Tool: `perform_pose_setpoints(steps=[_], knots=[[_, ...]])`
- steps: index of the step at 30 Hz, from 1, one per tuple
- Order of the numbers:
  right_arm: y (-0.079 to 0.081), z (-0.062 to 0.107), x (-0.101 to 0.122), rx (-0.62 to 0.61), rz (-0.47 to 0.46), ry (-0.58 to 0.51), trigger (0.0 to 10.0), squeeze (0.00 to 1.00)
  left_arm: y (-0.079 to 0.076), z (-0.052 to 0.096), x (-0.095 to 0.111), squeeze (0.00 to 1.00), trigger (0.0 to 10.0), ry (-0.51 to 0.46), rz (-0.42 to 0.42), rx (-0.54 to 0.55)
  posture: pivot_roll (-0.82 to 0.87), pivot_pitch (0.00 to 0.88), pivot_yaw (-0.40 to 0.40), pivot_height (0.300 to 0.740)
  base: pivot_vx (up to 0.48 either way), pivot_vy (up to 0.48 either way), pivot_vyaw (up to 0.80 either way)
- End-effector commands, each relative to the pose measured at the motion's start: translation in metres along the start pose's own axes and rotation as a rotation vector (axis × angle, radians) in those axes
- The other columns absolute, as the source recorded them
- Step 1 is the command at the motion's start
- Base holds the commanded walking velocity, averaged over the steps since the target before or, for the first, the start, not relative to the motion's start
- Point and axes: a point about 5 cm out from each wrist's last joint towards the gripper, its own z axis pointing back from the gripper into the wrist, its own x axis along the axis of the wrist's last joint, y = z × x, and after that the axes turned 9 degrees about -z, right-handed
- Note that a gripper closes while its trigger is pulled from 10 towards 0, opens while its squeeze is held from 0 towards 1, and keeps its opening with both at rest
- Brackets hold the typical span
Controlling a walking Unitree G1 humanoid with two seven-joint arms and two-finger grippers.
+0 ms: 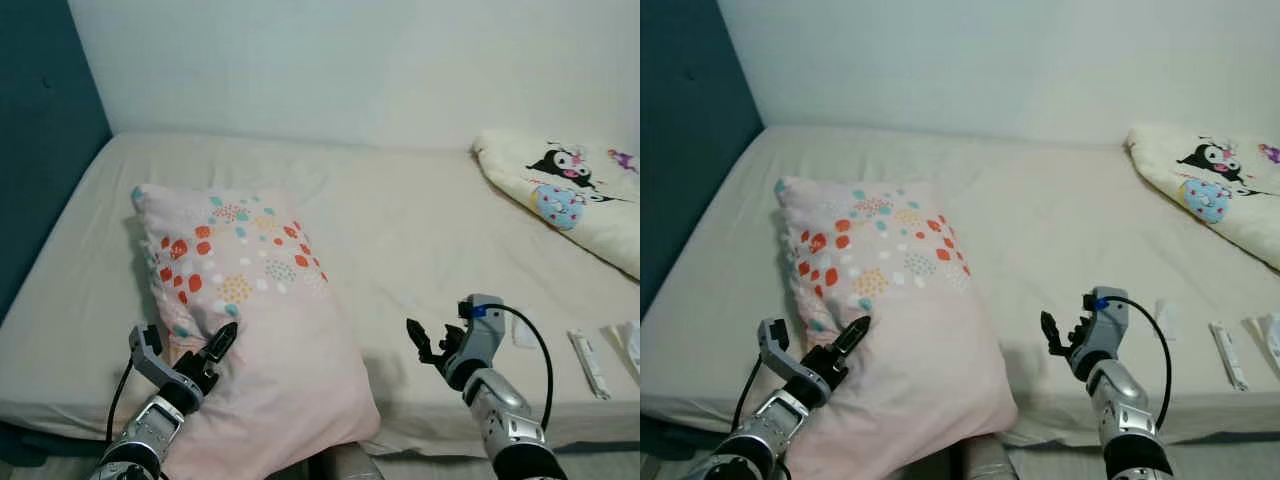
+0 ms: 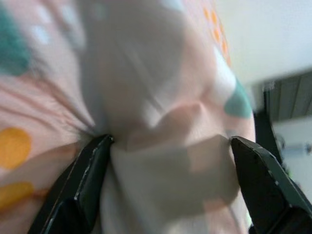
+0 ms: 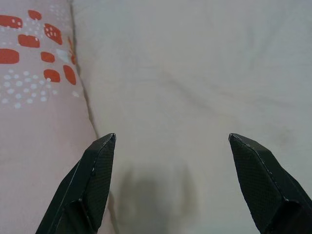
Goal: Clean up the room
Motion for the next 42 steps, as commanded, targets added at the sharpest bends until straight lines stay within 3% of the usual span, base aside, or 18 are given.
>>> perform_pose_setpoints(steps=[1,3,5,9,13,17,18,19,20,27,35,41,42], knots=[[-0.003,0.0,0.001,-0.004,-0.003,0.012,10.0,0.0,-0.011,-0.003,-0.023,0.0,10.0,0.107,-0.027,-0.05,-0.33,0.112,-0.124,0.646,0.0,0.0,0.0],[-0.001,-0.002,0.003,-0.003,-0.005,0.008,10.0,0.0,-0.017,-0.008,-0.028,0.0,10.0,0.161,-0.134,-0.063,-0.33,0.107,-0.124,0.646,0.0,0.0,0.0],[0.001,-0.004,0.004,0.001,-0.005,0.008,10.0,0.0,-0.022,-0.012,-0.032,0.0,10.0,0.189,-0.185,-0.083,-0.32,0.103,-0.126,0.646,0.0,0.0,0.0],[0.004,-0.005,0.004,0.005,-0.001,0.014,10.0,0.0,-0.029,-0.017,-0.035,0.0,10.0,0.203,-0.216,-0.092,-0.32,0.097,-0.126,0.646,0.0,0.0,0.0],[0.008,-0.008,0.005,0.016,-0.006,0.018,10.0,0.0,-0.042,-0.024,-0.048,0.0,10.0,0.262,-0.298,-0.109,-0.31,0.077,-0.124,0.646,0.0,0.0,0.0],[0.01,-0.01,0.006,0.019,-0.007,0.015,10.0,0.0,-0.047,-0.027,-0.054,0.0,10.0,0.275,-0.306,-0.1,-0.3,0.069,-0.12,0.646,0.0,0.0,0.0],[0.011,-0.011,0.007,0.02,-0.007,0.015,10.0,0.0,-0.049,-0.028,-0.056,0.0,8.8,0.275,-0.301,-0.093,-0.3,0.065,-0.118,0.646,0.0,0.0,0.0],[0.011,-0.011,0.007,0.02,-0.007,0.015,10.0,0.0,-0.049,-0.028,-0.056,0.0,8.8,0.275,-0.301,-0.093,-0.3,0.065,-0.118,0.646,0.0,0.0,0.0],[0.012,-0.013,0.01,0.02,-0.009,0.007,10.0,0.0,-0.053,-0.031,-0.058,0.0,0.0,0.281,-0.317,-0.091,-0.3,0.05,-0.112,0.646,0.0,0.0,0.0],[0.019,-0.019,0.017,0.032,-0.025,-0.02,10.0,0.0,-0.06,-0.04,-0.055,0.0,0.0,0.262,-0.307,-0.059,-0.28,0.037,-0.103,0.646,0.0,0.0,0.0],[0.04,-0.029,0.02,0.076,-0.058,-0.033,10.0,0.0,-0.065,-0.048,-0.046,0.0,0.0,0.213,-0.291,-0.027,-0.23,0.004,-0.091,0.646,0.0,0.0,0.0],[0.051,-0.035,0.024,0.099,-0.07,-0.04,10.0,0.0,-0.065,-0.056,-0.027,0.0,0.0,0.132,-0.334,0.024,-0.22,0.0,-0.08,0.646,0.0,0.0,0.0],[0.054,-0.037,0.026,0.107,-0.079,-0.048,10.0,0.0,-0.065,-0.059,-0.015,0.0,0.0,0.094,-0.36,0.049,-0.21,0.0,-0.072,0.646,0.0,0.0,0.0]])
